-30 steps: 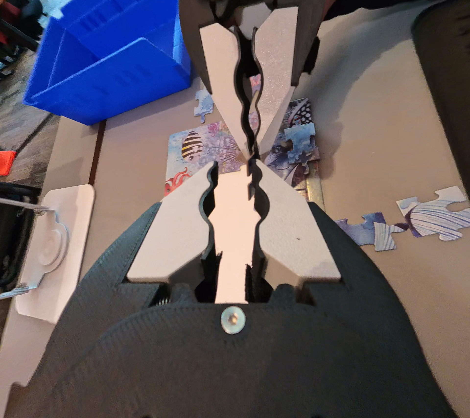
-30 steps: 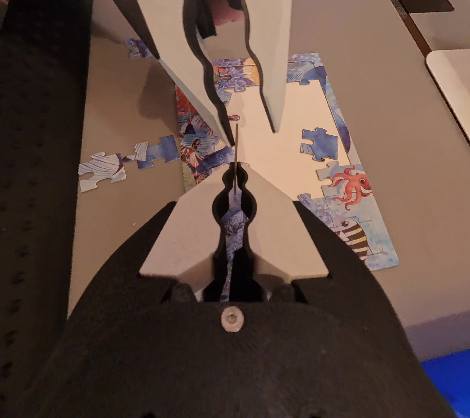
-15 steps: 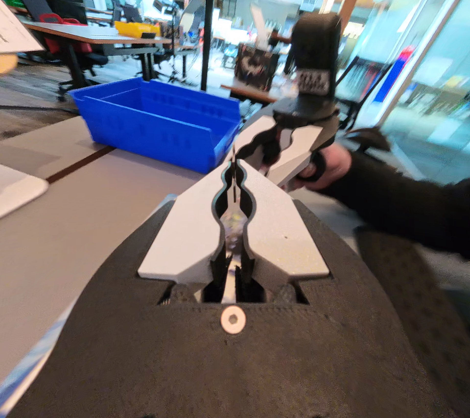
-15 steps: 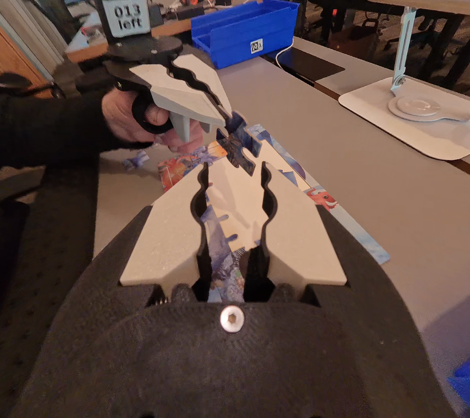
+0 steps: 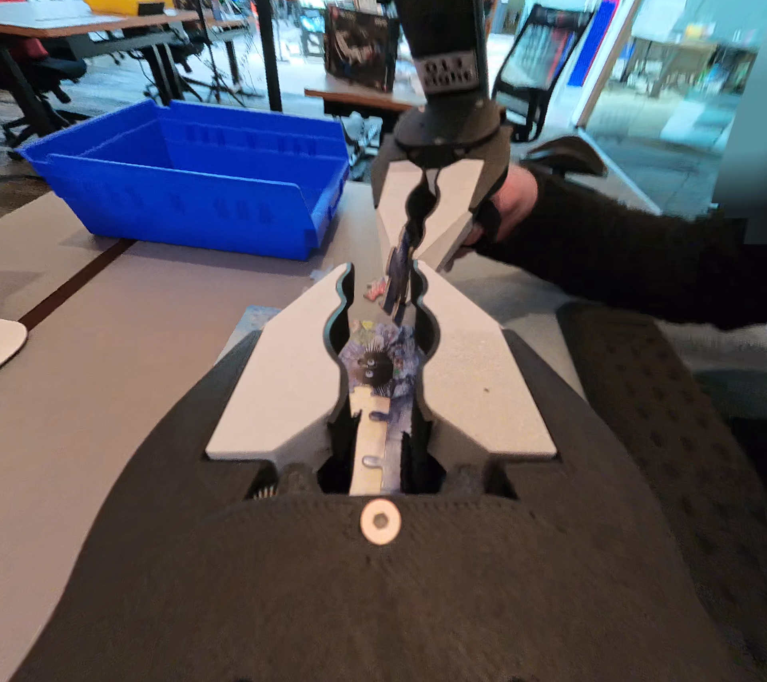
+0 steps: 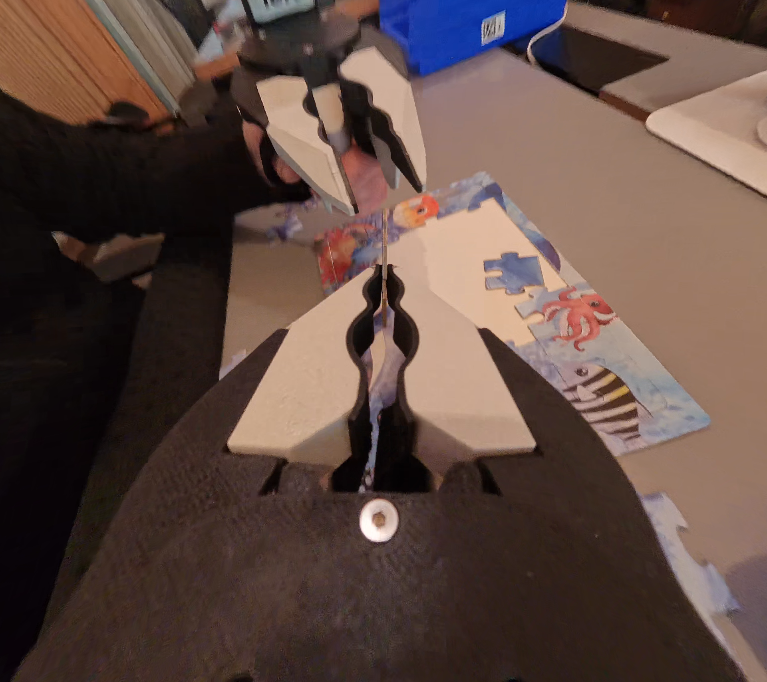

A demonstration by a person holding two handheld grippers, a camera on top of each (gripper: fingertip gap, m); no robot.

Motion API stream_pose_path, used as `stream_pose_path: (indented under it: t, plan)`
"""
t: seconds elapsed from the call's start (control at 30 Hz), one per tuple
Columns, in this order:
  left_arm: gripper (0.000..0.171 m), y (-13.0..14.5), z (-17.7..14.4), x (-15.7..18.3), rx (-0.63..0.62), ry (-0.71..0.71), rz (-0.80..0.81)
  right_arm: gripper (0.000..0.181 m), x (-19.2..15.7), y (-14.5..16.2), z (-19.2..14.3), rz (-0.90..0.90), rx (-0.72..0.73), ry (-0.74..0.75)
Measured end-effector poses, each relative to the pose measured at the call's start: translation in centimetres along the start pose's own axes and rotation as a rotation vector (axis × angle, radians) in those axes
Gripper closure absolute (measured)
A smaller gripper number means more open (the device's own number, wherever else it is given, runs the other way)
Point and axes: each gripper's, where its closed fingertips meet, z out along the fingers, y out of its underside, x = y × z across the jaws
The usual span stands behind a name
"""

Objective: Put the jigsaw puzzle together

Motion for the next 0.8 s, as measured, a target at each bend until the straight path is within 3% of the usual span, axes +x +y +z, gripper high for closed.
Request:
stream_pose_path:
  t: [0.13, 0.23, 0.33, 0.43, 0.5, 0.6, 0.8]
  plan:
    - [0.168, 2.4, 1.2, 1.2, -0.15, 0.029, 0.072, 0.181, -0.4, 2.0, 0.9, -0.049, -0.13, -0.004]
    - [0.171, 2.5, 1.3, 0.1, -0.128, -0.035, 0.03, 0.177, 1.0, 2.0, 1.2, -0.072, -0.129, 0.099]
    - [0.171, 1.2, 1.0, -1.7, 0.007, -0.09, -0.175, 0.138, 2.9, 0.7, 0.6, -0.135, -0.075, 0.266]
    - [0.171, 1.3, 1.2, -2.5, 0.092, -0.094, -0.344, 0.122, 3.6, 0.1, 0.6, -0.27, -0.092, 0.404]
    - [0.171, 1.0, 1.1, -2.9, 0.153, -0.096, -0.424, 0.121, 4.1, 0.5, 1.0, -0.361, -0.148, 0.487]
    - [0.171, 1.2, 1.1, -3.2, 0.186, -0.085, -0.502, 0.134, 5.0, 1.0, 1.0, -0.412, -0.205, 0.583]
    - [0.171, 1.7, 1.1, -3.2, 0.178, -0.07, -0.535, 0.135, 5.0, 1.5, 1.3, -0.376, -0.213, 0.538]
